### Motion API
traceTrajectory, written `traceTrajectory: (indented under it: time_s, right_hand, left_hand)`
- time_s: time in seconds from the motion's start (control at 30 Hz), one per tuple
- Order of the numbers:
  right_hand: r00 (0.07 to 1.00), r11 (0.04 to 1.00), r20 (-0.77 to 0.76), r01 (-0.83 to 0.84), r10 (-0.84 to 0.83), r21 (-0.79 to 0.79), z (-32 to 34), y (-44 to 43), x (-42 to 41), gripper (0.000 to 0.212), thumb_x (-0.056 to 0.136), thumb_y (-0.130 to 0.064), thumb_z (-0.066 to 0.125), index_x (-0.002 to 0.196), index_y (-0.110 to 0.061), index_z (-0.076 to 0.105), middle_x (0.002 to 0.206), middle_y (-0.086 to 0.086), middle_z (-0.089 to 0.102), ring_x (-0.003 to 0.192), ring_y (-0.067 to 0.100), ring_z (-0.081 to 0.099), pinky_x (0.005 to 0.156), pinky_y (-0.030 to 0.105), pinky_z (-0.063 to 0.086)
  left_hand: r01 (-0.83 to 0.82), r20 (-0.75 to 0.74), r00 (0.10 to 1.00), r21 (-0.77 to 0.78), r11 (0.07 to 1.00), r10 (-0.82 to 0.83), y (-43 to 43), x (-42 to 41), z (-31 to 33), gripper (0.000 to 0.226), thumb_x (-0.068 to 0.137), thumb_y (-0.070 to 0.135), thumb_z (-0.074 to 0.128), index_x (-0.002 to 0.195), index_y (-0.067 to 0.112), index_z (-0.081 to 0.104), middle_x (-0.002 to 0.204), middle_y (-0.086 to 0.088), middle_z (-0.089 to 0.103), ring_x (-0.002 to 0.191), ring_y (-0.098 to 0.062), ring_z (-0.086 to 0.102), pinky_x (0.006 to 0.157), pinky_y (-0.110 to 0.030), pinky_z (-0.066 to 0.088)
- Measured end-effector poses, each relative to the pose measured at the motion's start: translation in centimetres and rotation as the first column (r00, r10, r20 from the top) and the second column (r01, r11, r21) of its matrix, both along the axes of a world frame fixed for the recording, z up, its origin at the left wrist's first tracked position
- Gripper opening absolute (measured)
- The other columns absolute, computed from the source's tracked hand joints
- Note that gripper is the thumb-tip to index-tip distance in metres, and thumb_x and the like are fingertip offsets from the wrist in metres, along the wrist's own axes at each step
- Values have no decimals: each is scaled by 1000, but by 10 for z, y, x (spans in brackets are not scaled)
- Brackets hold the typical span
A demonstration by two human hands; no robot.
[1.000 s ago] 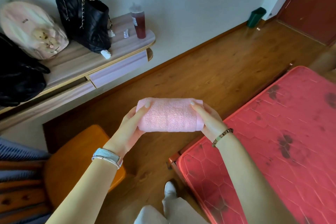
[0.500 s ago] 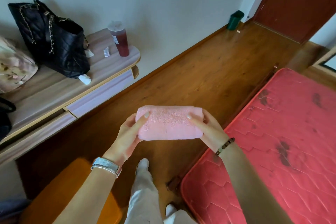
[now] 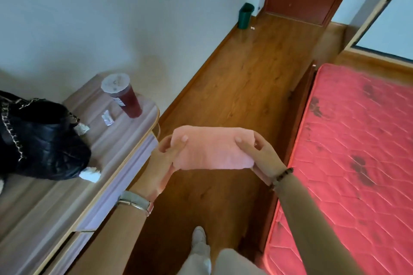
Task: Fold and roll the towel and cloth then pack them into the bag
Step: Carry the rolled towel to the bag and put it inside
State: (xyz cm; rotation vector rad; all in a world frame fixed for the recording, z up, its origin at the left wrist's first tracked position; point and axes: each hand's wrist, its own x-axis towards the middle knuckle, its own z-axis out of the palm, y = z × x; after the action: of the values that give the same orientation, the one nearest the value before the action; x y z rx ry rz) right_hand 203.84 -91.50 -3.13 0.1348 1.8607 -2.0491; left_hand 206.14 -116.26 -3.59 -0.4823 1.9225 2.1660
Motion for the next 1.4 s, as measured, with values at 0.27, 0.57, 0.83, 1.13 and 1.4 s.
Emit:
traceTrajectory:
  time_s: [0.27,0.57,0.83,1.13,1.4]
  right_hand:
    - [980,980,26,197,-197,-2,-8,10,-36,75,67,-57,78,128,-19,57,124,5,66,112,22,66,88,42,57]
    - [919,918,69,391,-387,-57,-16,58,-92,67,70,-48,81,124,-13,61,120,9,70,111,26,67,92,43,54]
    - [883,880,52,470,-467,-67,-8,128,-181,77,63,-53,84,126,-14,60,120,9,70,110,26,67,95,49,53]
    - [880,876,95,474,-466,-89,2,190,-265,51,82,-37,74,126,-14,59,121,8,69,111,25,67,97,50,52]
    - [845,841,119,532,-521,-102,0,226,-338,46,87,-31,70,127,-13,59,121,7,70,110,23,67,97,47,52]
  left_hand:
    - [41,46,998,76,996,-45,19,-78,-1,75,56,65,81,115,21,63,105,2,69,99,-18,69,67,-23,59]
    - [235,30,970,141,962,-241,70,-168,-9,54,64,51,82,104,19,65,95,2,75,85,-14,73,70,-23,60]
    - [251,37,966,132,959,-258,149,-274,-1,16,88,29,67,101,22,64,98,1,69,87,-14,69,78,-27,59]
    - [242,79,964,148,959,-255,216,-362,10,11,100,14,53,103,18,63,97,0,67,88,-16,66,67,-20,60]
    - [284,69,953,147,948,-296,260,-448,10,7,98,18,57,100,20,64,99,-2,68,91,-18,66,83,-36,54]
